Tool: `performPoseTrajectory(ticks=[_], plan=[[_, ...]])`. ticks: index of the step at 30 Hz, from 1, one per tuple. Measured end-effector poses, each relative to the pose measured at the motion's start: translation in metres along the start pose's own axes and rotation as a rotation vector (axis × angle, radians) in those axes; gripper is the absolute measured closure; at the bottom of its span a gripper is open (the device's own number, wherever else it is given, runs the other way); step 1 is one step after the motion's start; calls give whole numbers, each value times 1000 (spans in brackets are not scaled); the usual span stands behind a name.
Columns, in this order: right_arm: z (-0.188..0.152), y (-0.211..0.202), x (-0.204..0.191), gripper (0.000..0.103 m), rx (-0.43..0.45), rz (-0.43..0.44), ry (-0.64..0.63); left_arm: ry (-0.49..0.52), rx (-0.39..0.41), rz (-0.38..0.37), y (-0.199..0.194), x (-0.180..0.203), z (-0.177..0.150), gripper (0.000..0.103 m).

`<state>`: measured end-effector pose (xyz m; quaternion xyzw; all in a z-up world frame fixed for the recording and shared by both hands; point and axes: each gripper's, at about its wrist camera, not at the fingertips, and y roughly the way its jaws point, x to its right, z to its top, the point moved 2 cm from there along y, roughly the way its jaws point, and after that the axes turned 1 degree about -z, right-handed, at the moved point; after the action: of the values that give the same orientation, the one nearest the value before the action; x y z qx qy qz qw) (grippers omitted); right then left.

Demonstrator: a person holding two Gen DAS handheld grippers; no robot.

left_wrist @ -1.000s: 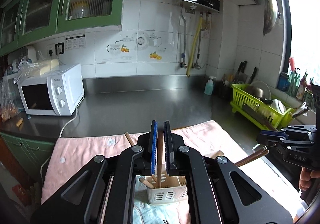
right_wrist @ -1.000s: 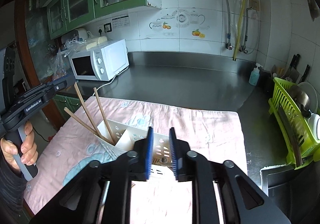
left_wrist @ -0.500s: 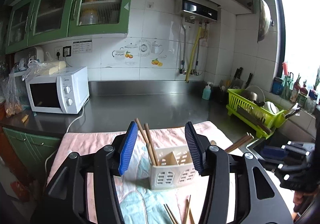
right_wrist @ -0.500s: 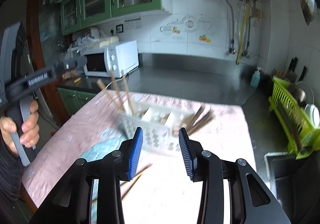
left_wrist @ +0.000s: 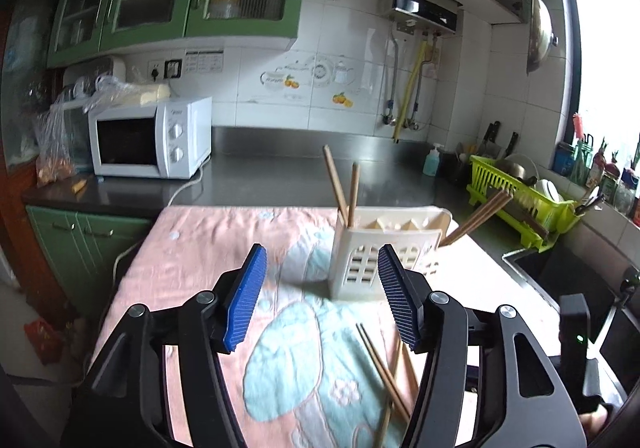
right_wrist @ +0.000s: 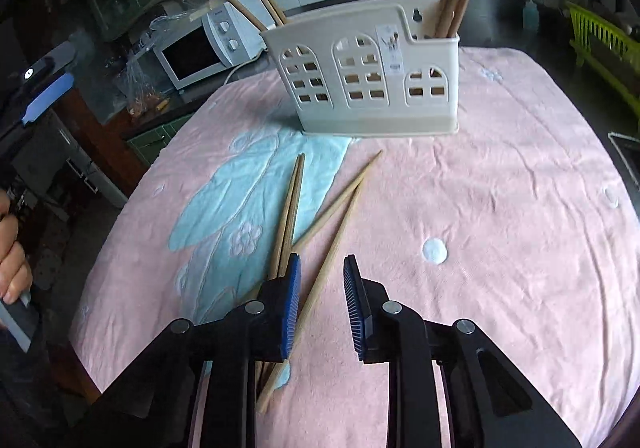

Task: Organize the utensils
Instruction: 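Lower both open tools to the remaining chopsticks on the towel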

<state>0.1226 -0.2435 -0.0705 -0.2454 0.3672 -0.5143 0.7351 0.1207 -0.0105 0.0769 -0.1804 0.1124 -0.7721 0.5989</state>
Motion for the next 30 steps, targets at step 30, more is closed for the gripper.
performPoseTrajectory(ticks=[30], plan=[[-17, 40, -26, 89, -69, 41, -19, 29, -280, -76, 28, -4, -121, 45]])
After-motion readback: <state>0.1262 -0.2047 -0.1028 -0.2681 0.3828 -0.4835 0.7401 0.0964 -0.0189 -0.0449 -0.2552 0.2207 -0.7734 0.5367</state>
